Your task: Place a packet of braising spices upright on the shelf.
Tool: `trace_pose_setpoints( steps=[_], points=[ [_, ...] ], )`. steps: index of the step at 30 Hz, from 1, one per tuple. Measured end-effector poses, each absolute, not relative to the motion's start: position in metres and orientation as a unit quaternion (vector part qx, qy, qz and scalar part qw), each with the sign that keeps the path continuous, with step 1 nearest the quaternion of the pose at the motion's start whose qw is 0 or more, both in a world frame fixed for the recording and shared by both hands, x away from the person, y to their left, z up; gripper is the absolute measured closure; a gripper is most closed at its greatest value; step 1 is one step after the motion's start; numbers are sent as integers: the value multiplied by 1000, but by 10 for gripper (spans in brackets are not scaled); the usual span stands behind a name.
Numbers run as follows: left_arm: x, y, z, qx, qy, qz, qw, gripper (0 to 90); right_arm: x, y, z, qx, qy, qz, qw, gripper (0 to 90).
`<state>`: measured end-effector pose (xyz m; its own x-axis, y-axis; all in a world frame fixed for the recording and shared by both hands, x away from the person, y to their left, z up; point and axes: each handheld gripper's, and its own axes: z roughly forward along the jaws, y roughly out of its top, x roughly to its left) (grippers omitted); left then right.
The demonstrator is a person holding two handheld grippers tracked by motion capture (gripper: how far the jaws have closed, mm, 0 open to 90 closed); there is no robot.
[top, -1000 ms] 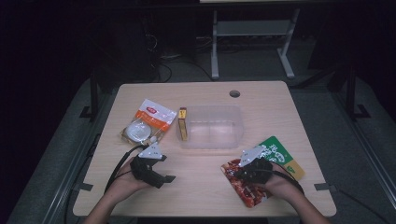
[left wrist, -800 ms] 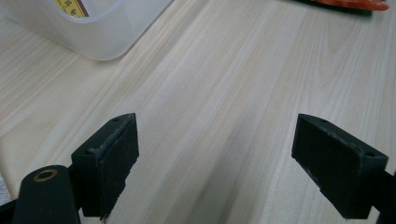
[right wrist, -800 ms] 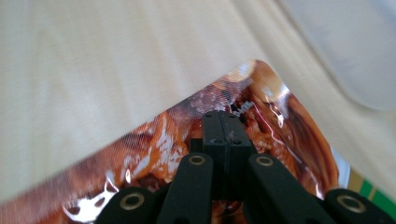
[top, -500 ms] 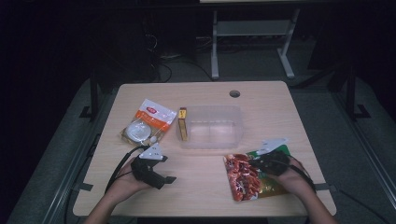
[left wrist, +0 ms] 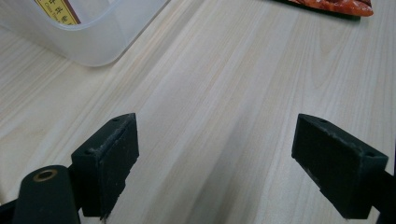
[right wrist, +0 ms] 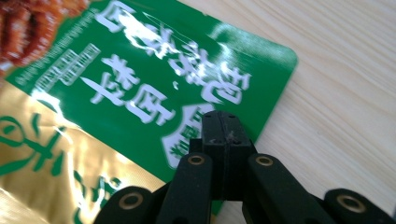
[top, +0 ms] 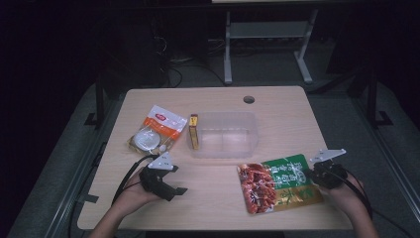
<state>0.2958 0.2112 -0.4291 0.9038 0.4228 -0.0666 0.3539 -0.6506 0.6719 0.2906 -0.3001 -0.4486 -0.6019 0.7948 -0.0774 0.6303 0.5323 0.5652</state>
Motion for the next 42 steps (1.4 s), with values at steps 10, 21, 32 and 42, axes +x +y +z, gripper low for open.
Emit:
trace_pose_setpoints(
  steps=[10,21,32,42],
  points=[
    [297,208,-430,908,210,46,361,142,289,-305,-455,417,864,241,145,900],
    [297,205,-431,909,205,44,361,143,289,-296,-456,401,872,254,125,900],
    [295,201,-430,913,193,41,358,142,291,-261,-456,350,891,276,89,900],
    [293,198,-431,912,191,38,360,142,293,-213,-455,286,914,280,68,900]
  ],
)
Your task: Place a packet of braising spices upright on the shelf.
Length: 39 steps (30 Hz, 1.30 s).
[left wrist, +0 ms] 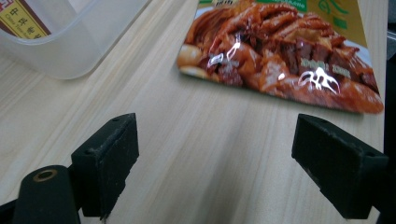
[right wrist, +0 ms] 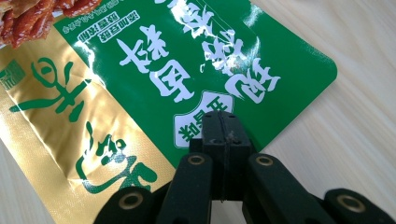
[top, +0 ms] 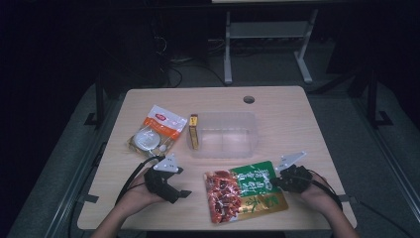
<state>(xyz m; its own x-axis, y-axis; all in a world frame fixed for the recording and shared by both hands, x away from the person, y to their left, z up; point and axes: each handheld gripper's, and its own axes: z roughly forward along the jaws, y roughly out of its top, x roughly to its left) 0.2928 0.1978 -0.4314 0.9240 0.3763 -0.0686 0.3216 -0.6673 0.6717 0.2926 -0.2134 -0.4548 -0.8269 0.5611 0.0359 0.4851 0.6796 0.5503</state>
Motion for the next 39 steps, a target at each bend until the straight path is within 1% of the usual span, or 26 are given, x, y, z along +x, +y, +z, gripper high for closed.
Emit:
trace_pose_setpoints(
  steps=[14,19,22,23,26,27,30,33,37,39],
  points=[
    [290,192,-432,914,184,33,361,142,295,-162,-455,209,935,279,69,900],
    [290,188,-432,917,176,30,358,142,294,-158,-455,201,935,281,74,900],
    [289,185,-433,915,176,28,361,142,293,-165,-450,221,921,312,75,899],
    [290,184,-433,916,174,28,361,142,293,-168,-448,227,917,318,76,875],
    [290,178,-434,916,168,25,363,142,292,-176,-443,254,902,340,75,766],
    [290,176,-435,917,164,25,364,141,292,-178,-442,260,899,345,74,700],
    [291,170,-436,917,156,23,365,137,292,-186,-441,280,888,357,77,538],
    [294,162,-440,918,148,20,367,133,292,-191,-441,294,881,362,84,424],
    [299,148,-445,922,135,16,363,130,293,-198,-440,304,873,371,88,352],
    [300,144,-448,923,134,15,360,130,293,-199,-439,304,872,372,93,332]
  ],
)
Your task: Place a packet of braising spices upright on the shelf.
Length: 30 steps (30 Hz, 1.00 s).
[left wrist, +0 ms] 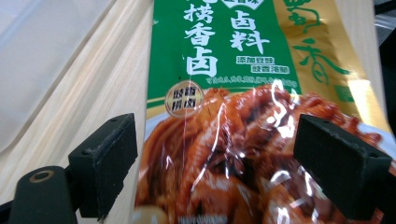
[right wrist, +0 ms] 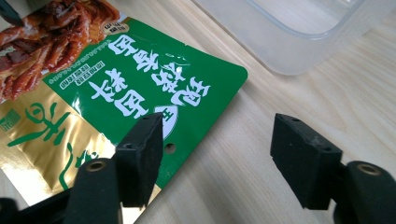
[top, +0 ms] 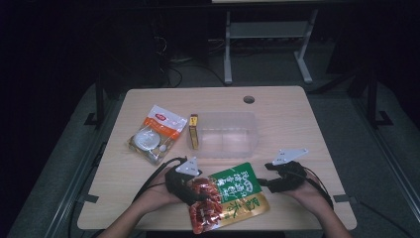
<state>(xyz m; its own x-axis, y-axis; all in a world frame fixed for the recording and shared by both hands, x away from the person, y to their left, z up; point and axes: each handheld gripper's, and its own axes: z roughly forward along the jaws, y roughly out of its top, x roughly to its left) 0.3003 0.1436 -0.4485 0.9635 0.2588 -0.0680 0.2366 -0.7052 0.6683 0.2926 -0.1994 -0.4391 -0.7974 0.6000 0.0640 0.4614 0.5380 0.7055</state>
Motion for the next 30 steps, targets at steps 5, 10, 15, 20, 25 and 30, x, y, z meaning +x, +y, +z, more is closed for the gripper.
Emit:
trace_pose_setpoints(
  steps=[5,10,15,20,25,30],
  points=[
    [303,137,-459,930,132,10,344,129,292,-201,-440,307,871,371,94,298],
    [304,137,-464,928,140,4,345,128,292,-203,-440,305,872,370,96,284],
    [305,139,-467,926,140,5,350,125,292,-204,-441,306,872,370,94,284],
    [304,139,-467,926,134,10,354,138,292,-206,-440,304,872,372,97,284],
    [302,141,-464,928,129,16,349,278,292,-206,-440,304,871,373,99,284],
    [297,139,-461,932,112,22,344,514,292,-207,-438,305,869,376,98,285]
  ],
)
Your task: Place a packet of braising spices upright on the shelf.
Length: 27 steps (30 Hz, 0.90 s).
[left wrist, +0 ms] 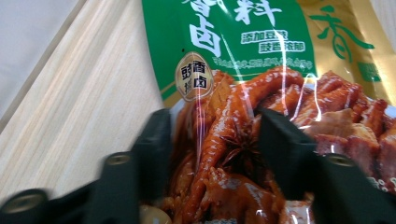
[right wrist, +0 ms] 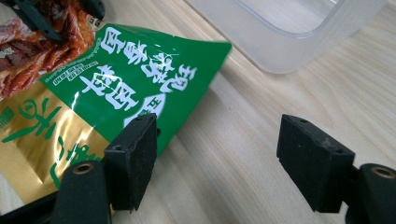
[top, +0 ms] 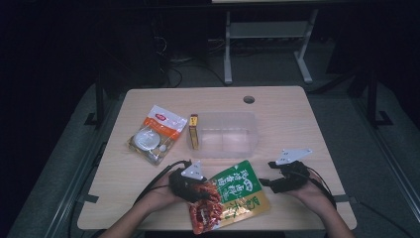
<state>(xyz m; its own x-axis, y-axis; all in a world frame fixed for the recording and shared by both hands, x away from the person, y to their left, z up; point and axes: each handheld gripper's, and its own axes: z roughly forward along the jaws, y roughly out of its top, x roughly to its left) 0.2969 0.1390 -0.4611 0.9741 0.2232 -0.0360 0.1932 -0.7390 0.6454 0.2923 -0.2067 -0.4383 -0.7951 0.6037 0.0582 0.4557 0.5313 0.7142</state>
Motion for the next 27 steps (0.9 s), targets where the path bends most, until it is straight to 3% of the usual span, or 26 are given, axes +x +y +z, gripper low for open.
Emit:
trace_pose_setpoints(
  steps=[4,7,18,27],
  points=[
    [295,137,-461,931,109,16,349,713,293,-206,-438,304,869,379,98,285],
    [297,138,-461,930,115,10,350,806,293,-206,-438,303,869,379,98,285],
    [300,143,-454,925,132,-19,357,893,292,-210,-435,303,863,395,87,265],
    [298,155,-431,912,134,11,387,897,289,-216,-426,300,846,436,68,261]
  ],
)
